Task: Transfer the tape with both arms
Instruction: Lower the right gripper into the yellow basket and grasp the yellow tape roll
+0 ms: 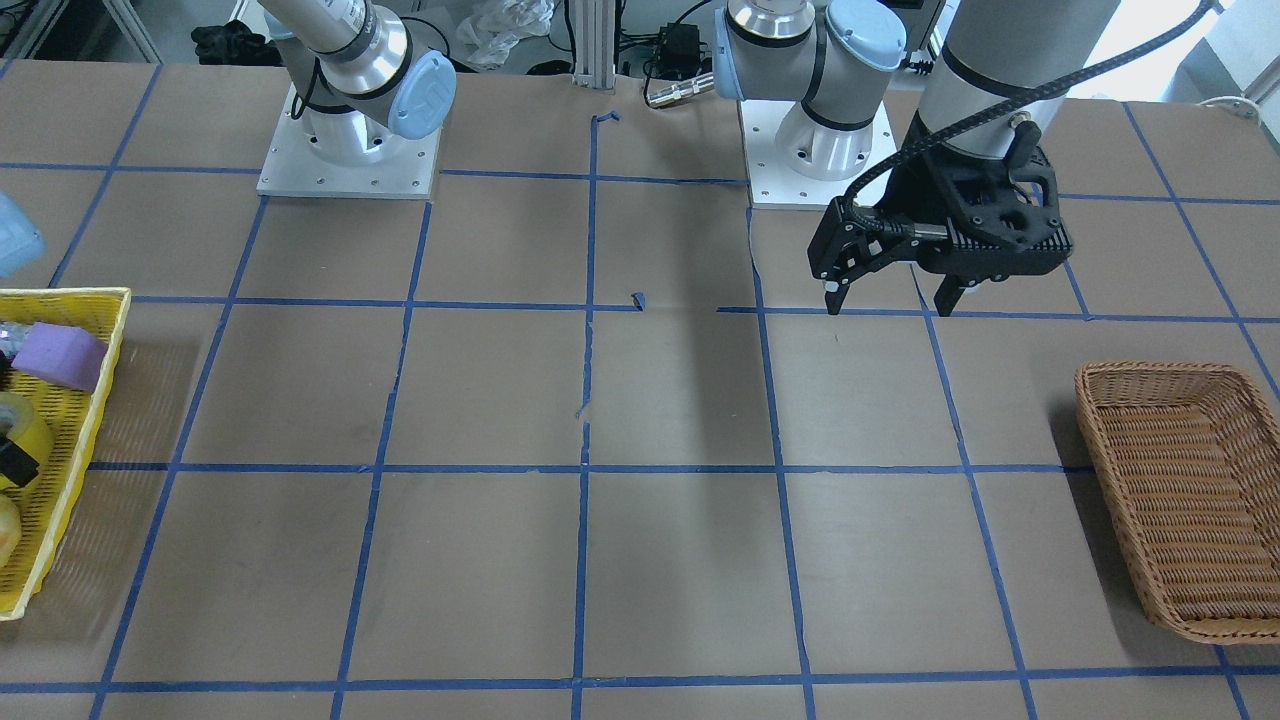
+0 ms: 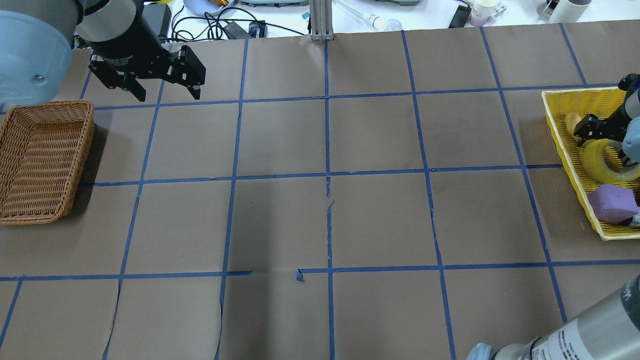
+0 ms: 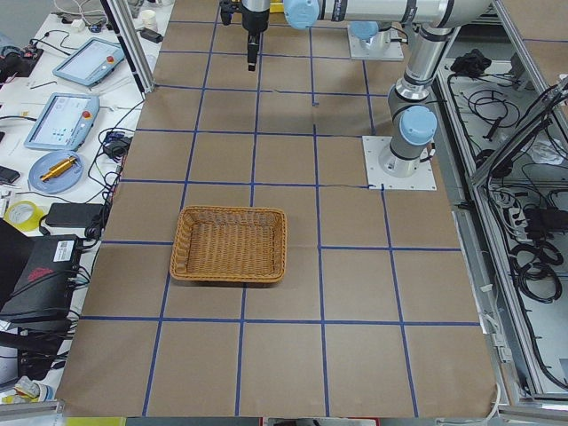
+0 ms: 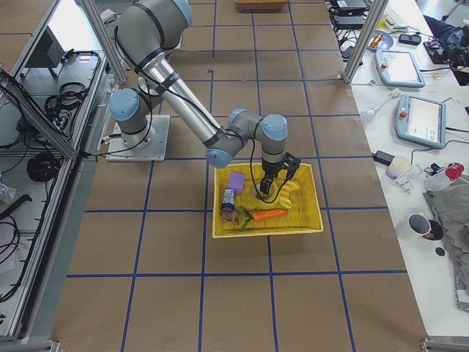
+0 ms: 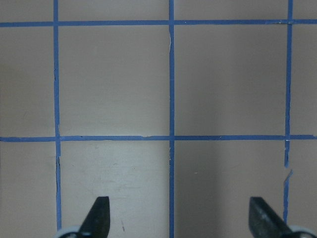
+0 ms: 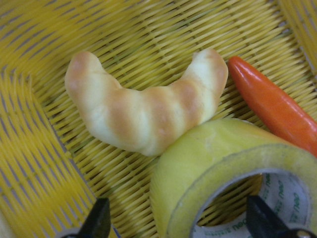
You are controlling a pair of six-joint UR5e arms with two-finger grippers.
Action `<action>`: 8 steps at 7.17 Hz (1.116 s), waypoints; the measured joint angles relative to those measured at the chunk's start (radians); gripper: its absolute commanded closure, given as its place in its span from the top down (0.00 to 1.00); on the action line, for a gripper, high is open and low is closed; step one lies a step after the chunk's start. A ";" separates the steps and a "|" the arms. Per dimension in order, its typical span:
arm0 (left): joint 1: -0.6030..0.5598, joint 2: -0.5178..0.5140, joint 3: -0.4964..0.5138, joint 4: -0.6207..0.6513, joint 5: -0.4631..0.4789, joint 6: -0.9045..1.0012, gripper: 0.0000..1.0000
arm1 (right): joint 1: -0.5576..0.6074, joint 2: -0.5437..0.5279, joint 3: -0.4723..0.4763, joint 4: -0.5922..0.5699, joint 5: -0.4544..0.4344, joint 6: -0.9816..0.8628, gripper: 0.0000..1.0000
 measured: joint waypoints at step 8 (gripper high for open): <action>0.000 0.000 0.000 0.002 0.000 0.000 1.00 | 0.088 -0.221 -0.057 0.244 0.048 0.036 0.00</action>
